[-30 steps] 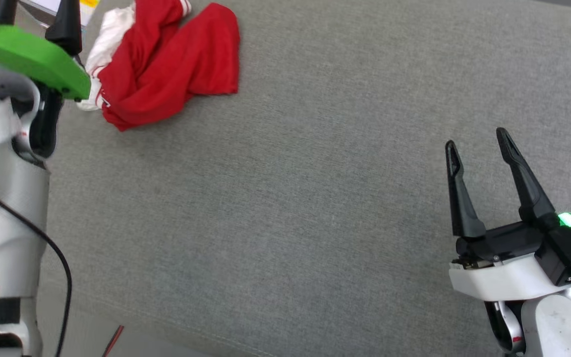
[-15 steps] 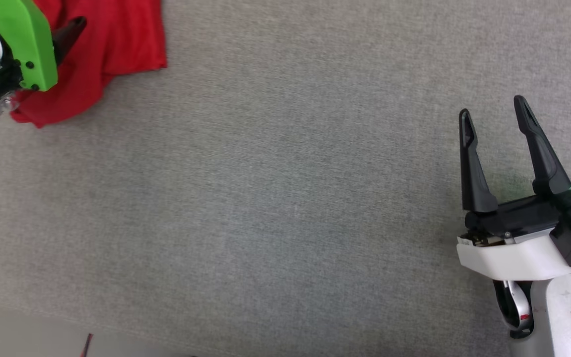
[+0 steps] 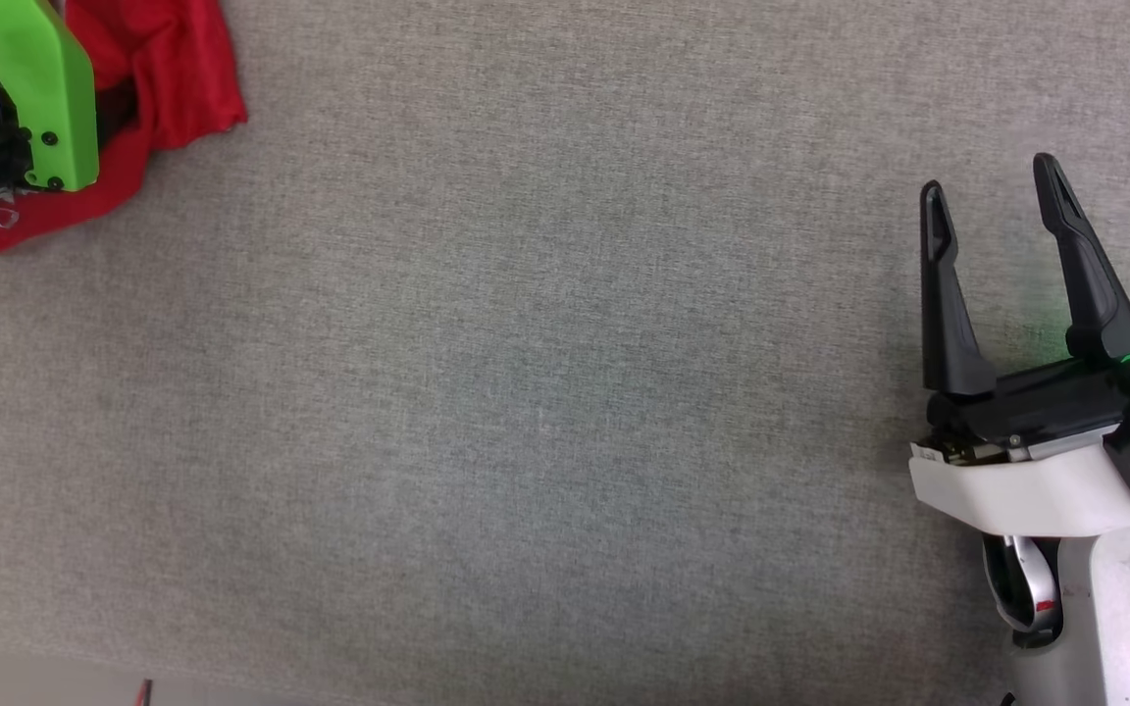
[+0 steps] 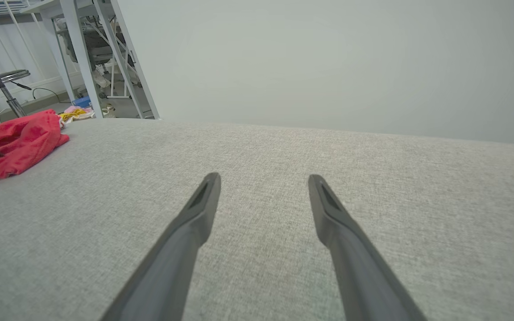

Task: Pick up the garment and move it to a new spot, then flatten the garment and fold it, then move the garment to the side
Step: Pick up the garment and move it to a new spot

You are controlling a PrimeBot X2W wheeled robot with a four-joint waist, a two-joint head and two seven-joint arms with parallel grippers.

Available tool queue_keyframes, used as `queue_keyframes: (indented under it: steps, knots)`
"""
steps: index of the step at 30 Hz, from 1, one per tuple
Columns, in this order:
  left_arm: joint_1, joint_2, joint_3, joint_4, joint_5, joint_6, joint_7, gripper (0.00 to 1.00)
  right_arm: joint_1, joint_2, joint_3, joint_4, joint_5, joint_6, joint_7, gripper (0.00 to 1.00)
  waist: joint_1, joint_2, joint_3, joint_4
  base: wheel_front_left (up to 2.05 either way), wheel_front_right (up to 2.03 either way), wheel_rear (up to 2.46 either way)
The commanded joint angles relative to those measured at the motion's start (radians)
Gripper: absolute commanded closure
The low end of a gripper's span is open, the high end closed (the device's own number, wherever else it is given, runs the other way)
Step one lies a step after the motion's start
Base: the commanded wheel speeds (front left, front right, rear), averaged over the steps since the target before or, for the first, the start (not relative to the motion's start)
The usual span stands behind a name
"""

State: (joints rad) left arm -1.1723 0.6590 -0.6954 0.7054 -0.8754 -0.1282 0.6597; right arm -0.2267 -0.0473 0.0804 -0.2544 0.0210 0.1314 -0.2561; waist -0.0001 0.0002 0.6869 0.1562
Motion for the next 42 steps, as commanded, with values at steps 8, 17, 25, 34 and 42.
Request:
queue_keyframes:
  steps: [8,17,25,34,42]
  knots:
    - [0.016,-0.010,-0.139,0.011,-0.009,-0.002,-0.122,1.00,-0.004,-0.003,-0.005,0.010,0.031,-0.001,-0.006,0.00,0.0001,-0.0002,-0.079,-0.001,0.00,0.00,0.00]
    - [-0.072,0.039,-0.302,-0.157,0.026,-0.002,-0.334,1.00,0.042,-0.003,-0.018,0.025,0.086,-0.001,-0.006,0.00,0.0001,-0.0002,-0.224,0.007,0.00,0.00,0.00]
    - [-0.151,0.001,-0.456,-0.303,0.024,-0.002,-0.400,1.00,0.074,-0.003,-0.028,0.030,0.131,-0.001,-0.006,0.00,0.0001,-0.0002,-0.296,-0.051,0.00,0.00,0.00]
    - [-0.242,-0.101,-0.569,-0.420,0.040,-0.002,-0.405,1.00,0.086,-0.003,-0.043,0.030,0.183,-0.001,-0.006,0.00,0.0001,-0.0002,-0.308,-0.188,0.00,0.00,0.00]
    - [-0.233,-0.279,-0.584,-0.515,0.094,-0.002,-0.375,1.00,0.091,-0.003,-0.082,0.027,0.219,-0.001,-0.006,0.00,0.0001,-0.0002,-0.276,-0.299,0.00,0.00,0.00]
